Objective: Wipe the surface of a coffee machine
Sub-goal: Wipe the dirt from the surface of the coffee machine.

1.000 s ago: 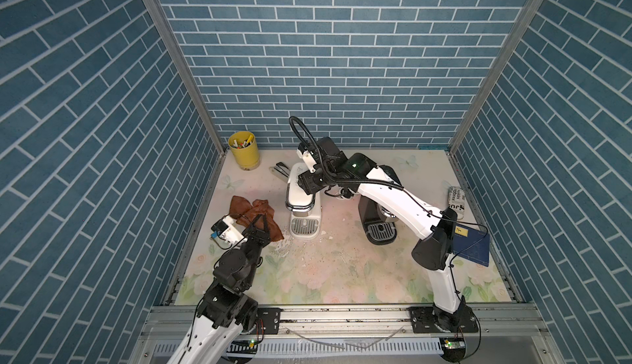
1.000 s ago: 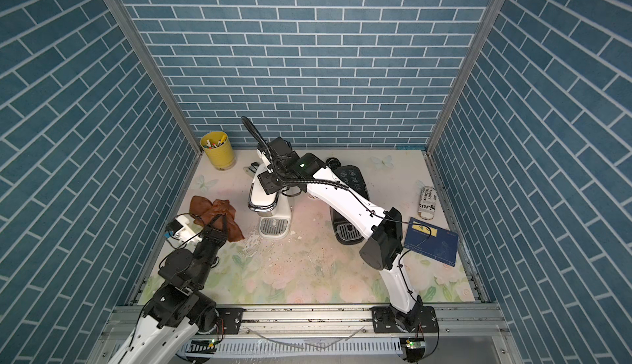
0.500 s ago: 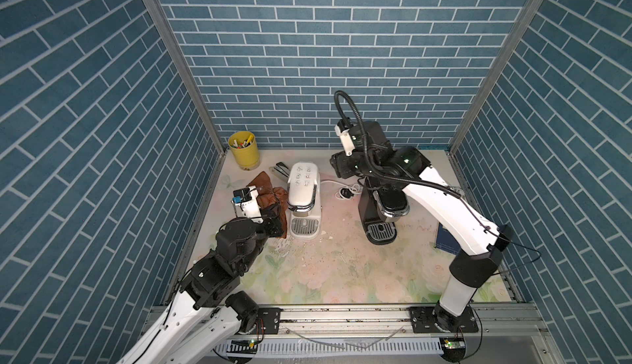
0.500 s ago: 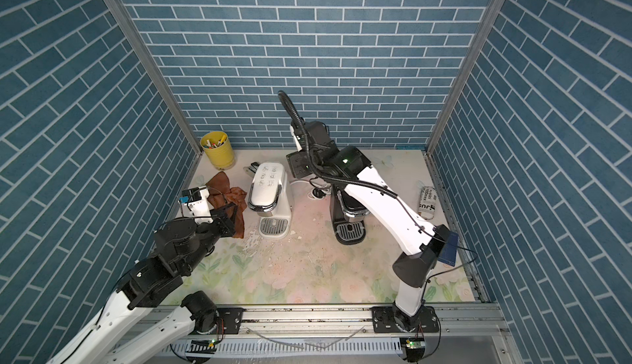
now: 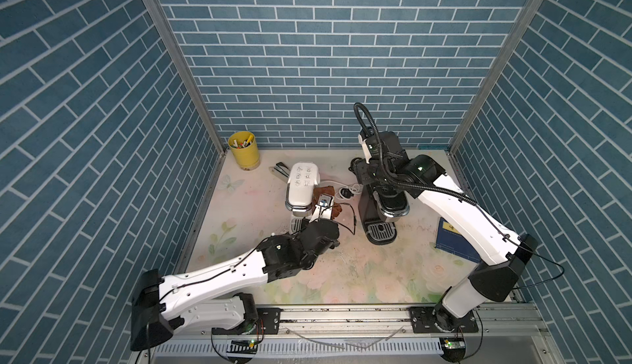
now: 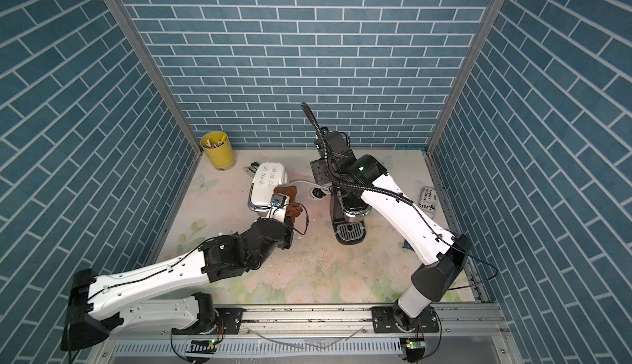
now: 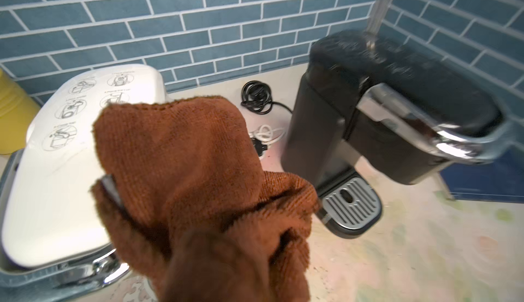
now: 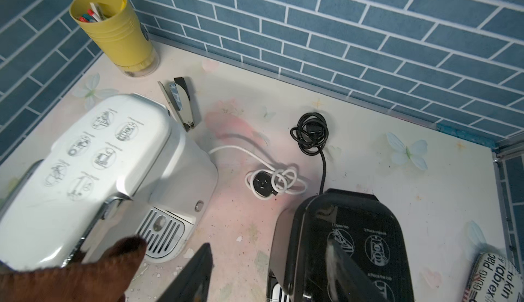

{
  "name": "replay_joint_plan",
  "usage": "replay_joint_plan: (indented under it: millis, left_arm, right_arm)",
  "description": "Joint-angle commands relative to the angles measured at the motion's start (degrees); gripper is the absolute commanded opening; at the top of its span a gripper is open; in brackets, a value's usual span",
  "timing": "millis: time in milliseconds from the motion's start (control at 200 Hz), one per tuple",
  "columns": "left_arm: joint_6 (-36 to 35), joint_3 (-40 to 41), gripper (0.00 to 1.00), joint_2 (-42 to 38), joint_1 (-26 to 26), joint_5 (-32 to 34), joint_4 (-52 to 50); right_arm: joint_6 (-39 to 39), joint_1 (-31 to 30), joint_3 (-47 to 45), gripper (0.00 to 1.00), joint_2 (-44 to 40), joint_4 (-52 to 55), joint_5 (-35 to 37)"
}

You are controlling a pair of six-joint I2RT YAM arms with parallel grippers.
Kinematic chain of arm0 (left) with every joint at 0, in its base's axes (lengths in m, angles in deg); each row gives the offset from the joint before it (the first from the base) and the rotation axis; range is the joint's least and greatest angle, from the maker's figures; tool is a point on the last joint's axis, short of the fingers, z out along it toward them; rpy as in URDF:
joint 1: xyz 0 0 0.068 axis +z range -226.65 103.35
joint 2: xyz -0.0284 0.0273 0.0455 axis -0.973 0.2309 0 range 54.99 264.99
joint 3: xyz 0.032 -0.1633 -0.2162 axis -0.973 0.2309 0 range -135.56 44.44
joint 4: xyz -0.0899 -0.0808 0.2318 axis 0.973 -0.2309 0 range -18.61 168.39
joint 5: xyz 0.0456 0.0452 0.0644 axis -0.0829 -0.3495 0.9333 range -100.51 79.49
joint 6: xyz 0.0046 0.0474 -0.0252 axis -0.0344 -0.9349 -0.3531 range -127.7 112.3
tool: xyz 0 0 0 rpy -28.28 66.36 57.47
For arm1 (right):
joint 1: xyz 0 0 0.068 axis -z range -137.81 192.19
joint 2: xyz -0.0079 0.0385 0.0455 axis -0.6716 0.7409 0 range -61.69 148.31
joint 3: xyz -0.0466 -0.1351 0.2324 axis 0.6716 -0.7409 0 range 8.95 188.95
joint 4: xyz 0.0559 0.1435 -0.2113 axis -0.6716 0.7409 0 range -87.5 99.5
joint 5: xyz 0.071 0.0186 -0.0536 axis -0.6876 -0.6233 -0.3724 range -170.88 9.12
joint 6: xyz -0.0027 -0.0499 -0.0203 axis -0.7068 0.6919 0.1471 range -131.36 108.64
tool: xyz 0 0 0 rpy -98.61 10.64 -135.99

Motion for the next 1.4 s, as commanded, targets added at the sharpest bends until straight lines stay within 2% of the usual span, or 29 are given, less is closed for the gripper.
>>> replay_joint_plan:
  millis: [0,75,155,315,685,860,960,1200,1395]
  left_arm:
    - [-1.0,1.0,0.0,4.1,0.2,9.1,-0.2]
    - [-3.1,1.7,0.0,6.1,1.0,9.6,1.3]
    - [-4.6,2.1,0.0,6.4,3.9,6.2,2.3]
    - [-4.4,2.9,0.0,8.4,8.0,4.9,2.8]
    - [-0.4,10.8,0.0,17.8,11.6,2.3,14.0]
    - [1.0,12.0,0.0,21.3,12.1,0.3,14.7]
    - [1.2,12.0,0.0,20.7,12.2,-0.7,13.6]
    - [-1.5,10.7,0.0,13.4,12.1,-1.8,13.5]
    - [-0.5,10.7,0.0,16.4,12.9,-2.6,13.6]
  right_arm:
    - [-2.9,0.3,-2.2,0.64,-3.4,-1.5,1.1]
    - [-3.1,0.4,-2.8,0.64,-3.7,-1.3,1.1]
    - [-3.1,0.4,-3.4,0.64,-3.8,-1.4,0.8]
    - [-3.4,0.4,-4.4,0.64,-4.1,-2.3,0.3]
    - [-3.4,0.4,-4.6,0.63,-3.5,-1.7,-0.9]
    - [-3.3,0.4,-4.0,0.63,-2.6,-1.6,-1.2]
    - [-3.5,0.4,-3.7,0.63,-2.3,-1.9,-1.5]
    - [-3.3,0.4,-3.5,0.63,-1.7,-2.0,-2.1]
    - [-3.4,0.4,-3.9,0.63,-1.6,-1.9,-2.1]
